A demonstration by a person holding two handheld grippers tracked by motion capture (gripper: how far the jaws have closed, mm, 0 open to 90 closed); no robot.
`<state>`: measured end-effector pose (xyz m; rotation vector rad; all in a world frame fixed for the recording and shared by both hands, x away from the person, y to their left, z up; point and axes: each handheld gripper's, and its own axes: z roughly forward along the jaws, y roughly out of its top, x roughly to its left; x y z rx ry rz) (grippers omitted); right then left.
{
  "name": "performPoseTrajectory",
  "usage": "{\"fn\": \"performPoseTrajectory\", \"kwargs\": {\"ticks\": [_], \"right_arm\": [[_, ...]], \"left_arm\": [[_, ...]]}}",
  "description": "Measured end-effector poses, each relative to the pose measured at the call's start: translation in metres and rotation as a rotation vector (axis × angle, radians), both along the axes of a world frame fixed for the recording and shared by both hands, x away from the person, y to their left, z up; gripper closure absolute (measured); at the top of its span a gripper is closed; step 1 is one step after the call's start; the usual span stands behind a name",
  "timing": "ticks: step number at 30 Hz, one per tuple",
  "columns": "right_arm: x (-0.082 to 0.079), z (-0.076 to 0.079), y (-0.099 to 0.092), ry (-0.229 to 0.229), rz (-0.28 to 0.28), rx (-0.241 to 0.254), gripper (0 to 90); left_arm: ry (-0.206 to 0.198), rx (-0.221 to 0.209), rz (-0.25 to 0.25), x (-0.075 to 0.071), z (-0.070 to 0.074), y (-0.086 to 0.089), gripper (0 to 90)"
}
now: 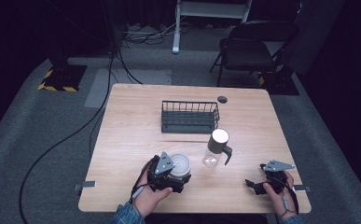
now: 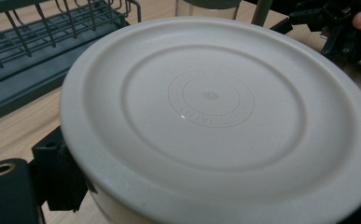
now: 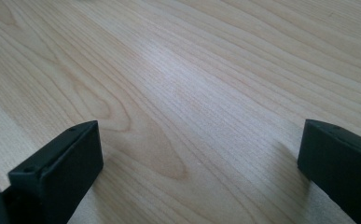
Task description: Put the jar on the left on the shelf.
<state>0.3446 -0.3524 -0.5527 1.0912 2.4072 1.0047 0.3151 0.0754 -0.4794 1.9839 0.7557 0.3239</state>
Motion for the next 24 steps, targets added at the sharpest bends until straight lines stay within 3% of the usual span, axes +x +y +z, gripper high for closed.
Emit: {"fn": "performPoseTrajectory", "kwargs": {"ticks": [13,24], "right_arm": [[0.000,0.000,0.000,0.000,0.000,0.000,0.0],[0.000,0.000,0.000,0.000,0.000,0.000,0.0]], "left_arm": [[-0.041,0.026,-0.023,0.013,0.022,-0.007,9.3],[-0.055,0.020,-0.029,0.025,0.037,-0.010,9.3]]}}
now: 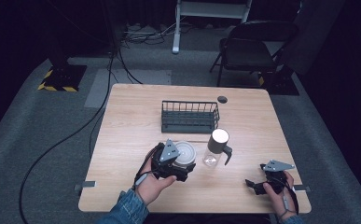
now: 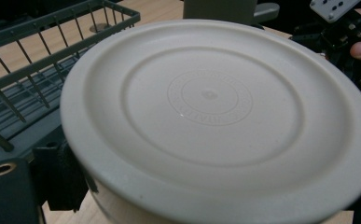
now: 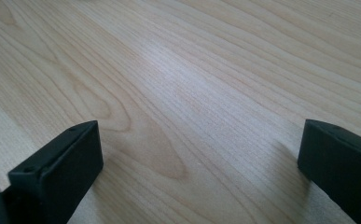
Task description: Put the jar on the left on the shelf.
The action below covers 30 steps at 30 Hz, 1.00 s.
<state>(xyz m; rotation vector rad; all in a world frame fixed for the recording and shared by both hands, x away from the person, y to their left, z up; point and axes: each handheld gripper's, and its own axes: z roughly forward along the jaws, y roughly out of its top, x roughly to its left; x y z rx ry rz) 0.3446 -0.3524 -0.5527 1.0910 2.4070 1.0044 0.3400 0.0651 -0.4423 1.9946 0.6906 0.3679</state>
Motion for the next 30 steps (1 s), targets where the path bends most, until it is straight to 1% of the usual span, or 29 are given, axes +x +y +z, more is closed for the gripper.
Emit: {"fn": "performPoseTrajectory", "kwargs": {"ticks": [3,6,11,16,17,27,30], "right_arm": [[0.000,0.000,0.000,0.000,0.000,0.000,0.0],[0.000,0.000,0.000,0.000,0.000,0.000,0.0],[0.000,0.000,0.000,0.000,0.000,0.000,0.0],[0.000,0.000,0.000,0.000,0.000,0.000,0.0],[0.000,0.000,0.000,0.000,0.000,0.000,0.0],[0.000,0.000,0.000,0.001,0.000,0.001,0.0],[0.000,0.000,0.000,0.002,0.000,0.001,0.0]], "left_arm": [[-0.004,-0.005,0.002,0.004,0.004,0.000,9.3],[-0.011,-0.001,0.005,0.009,0.007,0.000,9.3],[-0.023,-0.001,0.022,0.018,0.009,0.002,9.4],[-0.024,-0.005,0.027,0.020,0.010,0.003,9.4],[-0.041,-0.008,0.034,0.028,0.014,0.004,9.4],[-0.062,-0.025,0.065,0.043,0.019,0.009,9.4],[-0.074,-0.033,0.083,0.046,0.020,0.010,9.4]]}}
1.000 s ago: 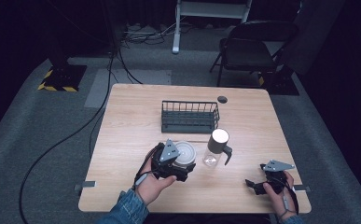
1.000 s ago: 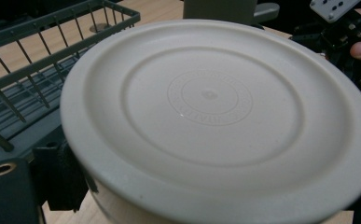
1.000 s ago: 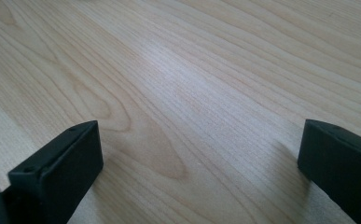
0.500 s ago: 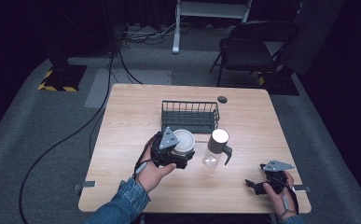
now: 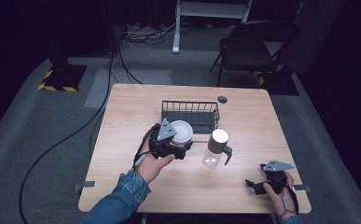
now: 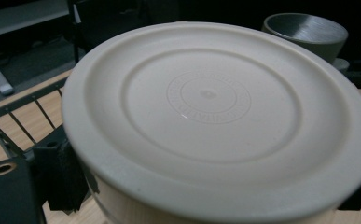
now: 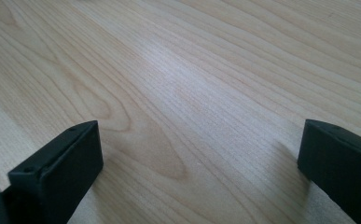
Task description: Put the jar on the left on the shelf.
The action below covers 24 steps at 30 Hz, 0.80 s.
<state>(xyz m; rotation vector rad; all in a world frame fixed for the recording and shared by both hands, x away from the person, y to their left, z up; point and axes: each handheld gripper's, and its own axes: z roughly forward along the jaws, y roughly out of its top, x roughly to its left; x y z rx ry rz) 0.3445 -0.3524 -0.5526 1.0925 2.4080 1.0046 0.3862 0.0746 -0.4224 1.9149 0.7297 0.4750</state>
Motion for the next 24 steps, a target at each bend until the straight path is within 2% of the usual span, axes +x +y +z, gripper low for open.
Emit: {"fn": "performPoseTrajectory", "kwargs": {"ticks": [9,17,24], "right_arm": [[0.000,0.000,0.000,0.000,0.000,0.000,0.0],[0.000,0.000,0.000,0.000,0.000,0.000,0.0],[0.000,0.000,0.000,0.000,0.000,0.000,0.0]], "left_arm": [[-0.001,-0.011,0.006,0.015,0.004,0.000,9.5],[-0.017,0.000,0.030,0.029,0.008,-0.002,9.5],[-0.012,-0.019,0.038,0.042,0.012,-0.004,9.5]]}}
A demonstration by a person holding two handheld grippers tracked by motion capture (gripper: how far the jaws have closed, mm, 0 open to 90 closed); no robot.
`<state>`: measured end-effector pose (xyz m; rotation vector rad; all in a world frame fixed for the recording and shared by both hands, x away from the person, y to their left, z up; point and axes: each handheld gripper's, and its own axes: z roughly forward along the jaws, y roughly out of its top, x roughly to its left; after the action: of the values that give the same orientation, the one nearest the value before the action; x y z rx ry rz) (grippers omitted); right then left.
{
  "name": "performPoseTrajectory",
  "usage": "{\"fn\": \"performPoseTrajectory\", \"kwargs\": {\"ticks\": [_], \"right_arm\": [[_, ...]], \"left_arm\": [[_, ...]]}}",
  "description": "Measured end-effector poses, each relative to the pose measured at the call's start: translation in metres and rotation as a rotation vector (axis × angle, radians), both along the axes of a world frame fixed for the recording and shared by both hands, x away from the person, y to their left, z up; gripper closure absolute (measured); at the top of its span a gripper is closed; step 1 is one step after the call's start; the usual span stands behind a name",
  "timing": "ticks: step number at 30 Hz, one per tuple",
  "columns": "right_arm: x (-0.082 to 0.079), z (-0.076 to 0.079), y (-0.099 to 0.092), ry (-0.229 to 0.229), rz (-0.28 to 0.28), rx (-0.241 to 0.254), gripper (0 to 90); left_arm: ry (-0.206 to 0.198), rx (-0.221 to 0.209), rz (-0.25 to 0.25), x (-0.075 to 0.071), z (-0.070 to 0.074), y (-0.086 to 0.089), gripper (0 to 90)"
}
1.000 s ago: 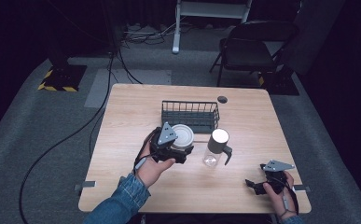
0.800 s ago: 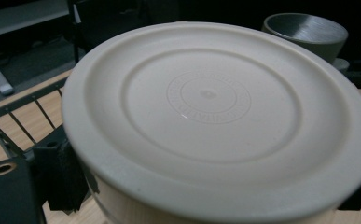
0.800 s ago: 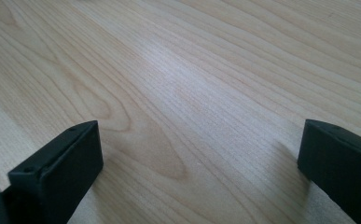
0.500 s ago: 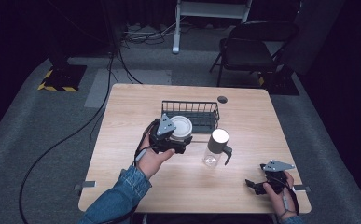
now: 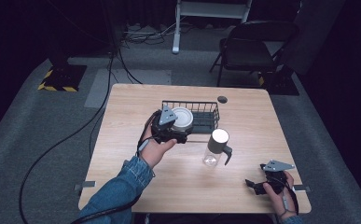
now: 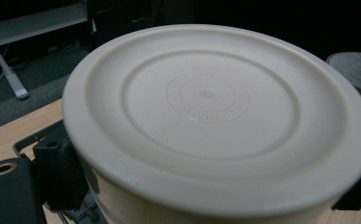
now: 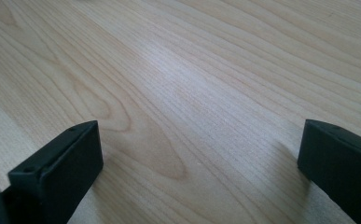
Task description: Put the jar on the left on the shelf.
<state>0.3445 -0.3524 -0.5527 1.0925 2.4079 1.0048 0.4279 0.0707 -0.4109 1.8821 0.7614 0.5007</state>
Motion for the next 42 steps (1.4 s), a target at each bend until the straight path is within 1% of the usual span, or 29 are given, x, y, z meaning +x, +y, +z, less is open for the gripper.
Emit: {"fn": "performPoseTrajectory", "kwargs": {"ticks": [5,12,16,19,22,31,35,40,42], "right_arm": [[0.000,0.000,0.000,0.000,0.000,0.000,0.0],[0.000,0.000,0.000,0.000,0.000,0.000,0.0],[0.000,0.000,0.000,0.000,0.000,0.000,0.0],[0.000,0.000,0.000,0.000,0.000,0.000,0.0],[0.000,0.000,0.000,0.000,0.000,0.000,0.0],[0.000,0.000,0.000,0.001,0.000,0.000,0.0],[0.000,0.000,0.000,0.000,0.000,0.000,0.0],[0.000,0.000,0.000,0.000,0.000,0.000,0.0],[0.000,0.000,0.000,0.000,0.000,0.000,0.0]], "left_arm": [[0.001,0.007,0.003,0.007,0.002,-0.003,9.5],[0.002,-0.012,0.021,0.019,0.005,-0.003,9.5],[-0.010,-0.011,0.028,0.025,0.006,-0.004,9.6],[-0.012,-0.021,0.036,0.032,0.007,-0.005,9.6],[-0.017,-0.025,0.041,0.035,0.007,-0.005,9.6],[-0.025,-0.037,0.082,0.052,0.008,-0.004,9.6],[-0.018,-0.060,0.103,0.060,0.007,-0.003,9.6],[-0.032,-0.070,0.125,0.070,0.005,-0.003,9.6],[-0.038,-0.064,0.130,0.074,0.003,-0.003,9.6]]}}
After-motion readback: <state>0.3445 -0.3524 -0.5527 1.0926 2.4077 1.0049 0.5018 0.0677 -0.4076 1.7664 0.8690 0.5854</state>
